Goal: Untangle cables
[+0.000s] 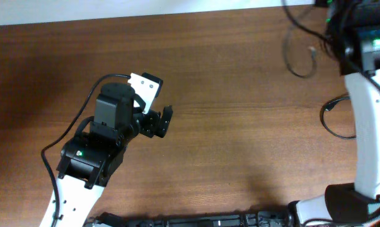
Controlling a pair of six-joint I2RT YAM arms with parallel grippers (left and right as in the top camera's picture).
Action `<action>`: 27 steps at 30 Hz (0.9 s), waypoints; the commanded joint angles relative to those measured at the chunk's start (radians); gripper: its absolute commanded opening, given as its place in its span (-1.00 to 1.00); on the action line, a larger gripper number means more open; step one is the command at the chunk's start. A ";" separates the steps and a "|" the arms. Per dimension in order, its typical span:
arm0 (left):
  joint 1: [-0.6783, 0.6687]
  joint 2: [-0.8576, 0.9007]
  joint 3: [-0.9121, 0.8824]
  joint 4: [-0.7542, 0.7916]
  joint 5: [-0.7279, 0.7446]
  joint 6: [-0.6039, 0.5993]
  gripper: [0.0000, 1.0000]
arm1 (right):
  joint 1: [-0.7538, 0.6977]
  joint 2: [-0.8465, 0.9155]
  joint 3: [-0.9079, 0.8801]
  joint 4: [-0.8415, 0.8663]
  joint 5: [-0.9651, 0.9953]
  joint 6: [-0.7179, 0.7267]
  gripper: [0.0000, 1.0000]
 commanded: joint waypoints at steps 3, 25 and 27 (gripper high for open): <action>0.006 -0.005 0.011 0.002 0.008 0.016 0.98 | -0.115 0.064 0.013 0.005 -0.100 -0.002 -0.92; 0.006 -0.005 0.011 0.002 0.008 0.016 0.98 | -0.195 0.378 -0.006 -0.163 -0.104 -0.001 -0.89; 0.006 -0.005 0.011 0.002 0.008 0.016 0.98 | -0.194 0.402 -0.007 -0.196 -0.104 -0.001 -0.13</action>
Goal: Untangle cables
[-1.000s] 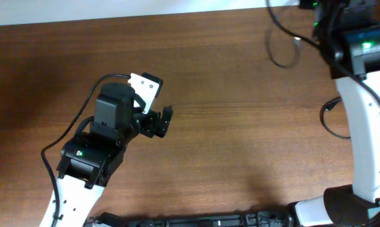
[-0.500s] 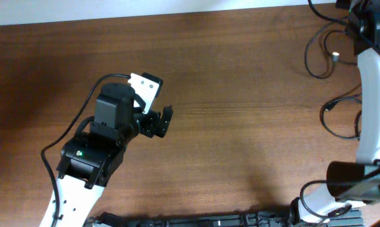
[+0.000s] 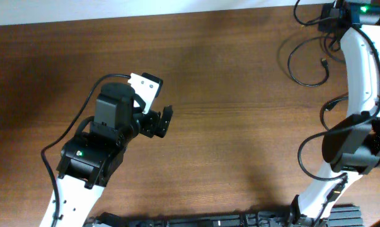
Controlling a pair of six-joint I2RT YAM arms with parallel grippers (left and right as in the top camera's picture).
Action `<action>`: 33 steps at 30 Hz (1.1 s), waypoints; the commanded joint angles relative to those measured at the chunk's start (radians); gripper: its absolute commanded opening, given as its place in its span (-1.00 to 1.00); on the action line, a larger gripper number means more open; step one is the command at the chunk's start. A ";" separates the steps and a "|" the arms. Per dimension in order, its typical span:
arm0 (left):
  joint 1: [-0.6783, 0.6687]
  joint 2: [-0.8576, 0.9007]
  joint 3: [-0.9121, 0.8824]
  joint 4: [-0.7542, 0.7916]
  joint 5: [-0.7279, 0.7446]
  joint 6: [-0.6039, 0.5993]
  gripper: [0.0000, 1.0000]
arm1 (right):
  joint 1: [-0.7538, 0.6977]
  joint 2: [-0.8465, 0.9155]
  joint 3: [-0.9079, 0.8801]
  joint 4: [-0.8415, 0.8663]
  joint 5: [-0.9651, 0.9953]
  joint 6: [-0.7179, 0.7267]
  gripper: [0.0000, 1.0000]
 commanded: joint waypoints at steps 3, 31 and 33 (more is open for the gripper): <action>0.006 -0.005 0.011 0.002 0.008 0.016 0.98 | -0.004 0.046 -0.005 -0.069 0.000 0.001 0.98; 0.006 -0.005 0.011 0.002 0.008 0.016 0.98 | 0.042 -0.286 -0.003 -0.474 -0.647 -0.019 0.97; 0.006 -0.005 0.011 0.002 0.008 0.016 0.98 | 0.078 -0.299 -0.003 -0.508 -0.648 -0.019 0.97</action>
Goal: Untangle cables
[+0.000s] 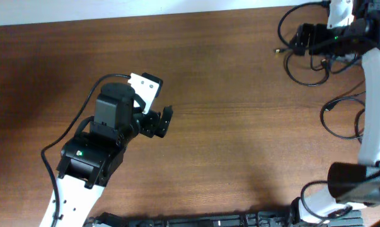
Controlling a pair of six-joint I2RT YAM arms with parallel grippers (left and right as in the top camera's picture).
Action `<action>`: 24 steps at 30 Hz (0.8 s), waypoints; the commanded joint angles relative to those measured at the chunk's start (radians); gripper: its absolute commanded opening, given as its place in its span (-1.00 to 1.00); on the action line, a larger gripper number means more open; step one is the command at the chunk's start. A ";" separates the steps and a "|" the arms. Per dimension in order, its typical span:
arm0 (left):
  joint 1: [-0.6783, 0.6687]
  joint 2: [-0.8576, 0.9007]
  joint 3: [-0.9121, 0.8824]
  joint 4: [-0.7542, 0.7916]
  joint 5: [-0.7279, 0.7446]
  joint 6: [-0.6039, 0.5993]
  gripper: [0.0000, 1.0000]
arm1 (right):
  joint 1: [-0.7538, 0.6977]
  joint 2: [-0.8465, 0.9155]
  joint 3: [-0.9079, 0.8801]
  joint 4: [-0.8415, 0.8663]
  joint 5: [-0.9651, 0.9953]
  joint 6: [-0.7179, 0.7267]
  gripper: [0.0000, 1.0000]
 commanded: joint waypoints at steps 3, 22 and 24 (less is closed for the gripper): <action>0.006 -0.005 0.011 0.002 0.008 0.016 0.98 | 0.138 -0.032 0.000 -0.089 -0.047 -0.010 0.97; 0.006 -0.005 0.011 0.002 0.008 0.016 0.98 | 0.343 0.013 0.000 -0.087 -0.043 0.072 0.97; 0.006 -0.005 0.011 0.002 0.008 0.016 0.98 | 0.343 0.013 0.000 -0.086 -0.043 0.072 0.97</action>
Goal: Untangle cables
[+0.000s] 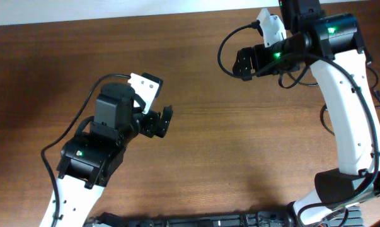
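Note:
Black cables lie tangled at the table's far right, mostly hidden under my right arm; one strand [284,81] shows below it. My right gripper [239,65] points left over the wood, shut on a black cable. That cable [221,47] arcs in a loop from the fingers up and back toward the white wrist camera. My left gripper [164,121] hovers left of the table's middle, open and holding nothing, far from the cables.
More black cable loops [325,120] lie along the right edge beside my right arm's white link. The left arm's own black lead [63,139] curves beside it. A black rail [208,221] runs along the near edge. The table's far edge [114,17] is close behind.
My right gripper has moved left from the far right corner to the upper middle right, and a loop of black cable has come with it. The left arm has not moved.
At first my right arm stood over the cable pile in the far right corner, its gripper out of view. It then showed at the far edge, later low at the cables and facing left. Now it holds a cable loop well left of the pile.

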Controlling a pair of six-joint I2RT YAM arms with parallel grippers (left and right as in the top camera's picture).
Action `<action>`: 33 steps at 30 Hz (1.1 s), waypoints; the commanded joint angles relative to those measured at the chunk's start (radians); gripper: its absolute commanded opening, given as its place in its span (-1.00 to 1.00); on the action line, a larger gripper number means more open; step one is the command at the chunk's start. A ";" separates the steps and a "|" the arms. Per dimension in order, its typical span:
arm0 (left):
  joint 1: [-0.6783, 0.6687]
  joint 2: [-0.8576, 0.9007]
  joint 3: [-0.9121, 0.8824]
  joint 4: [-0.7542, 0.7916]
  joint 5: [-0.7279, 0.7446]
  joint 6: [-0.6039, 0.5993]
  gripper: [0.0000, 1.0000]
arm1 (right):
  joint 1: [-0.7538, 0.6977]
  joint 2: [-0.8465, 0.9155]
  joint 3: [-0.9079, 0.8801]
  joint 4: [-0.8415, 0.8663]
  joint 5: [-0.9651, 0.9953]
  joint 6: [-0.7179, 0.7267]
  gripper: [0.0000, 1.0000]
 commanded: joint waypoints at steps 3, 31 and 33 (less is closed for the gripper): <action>0.006 -0.005 0.011 0.003 0.008 0.017 0.98 | 0.005 0.010 0.000 0.002 -0.008 0.027 0.97; 0.049 -0.027 -0.048 -0.113 0.012 0.017 0.98 | 0.005 0.010 0.000 0.002 -0.008 0.027 0.97; 0.060 -0.046 -0.097 -0.108 0.021 0.017 0.98 | 0.005 0.010 0.000 0.002 -0.009 0.027 0.97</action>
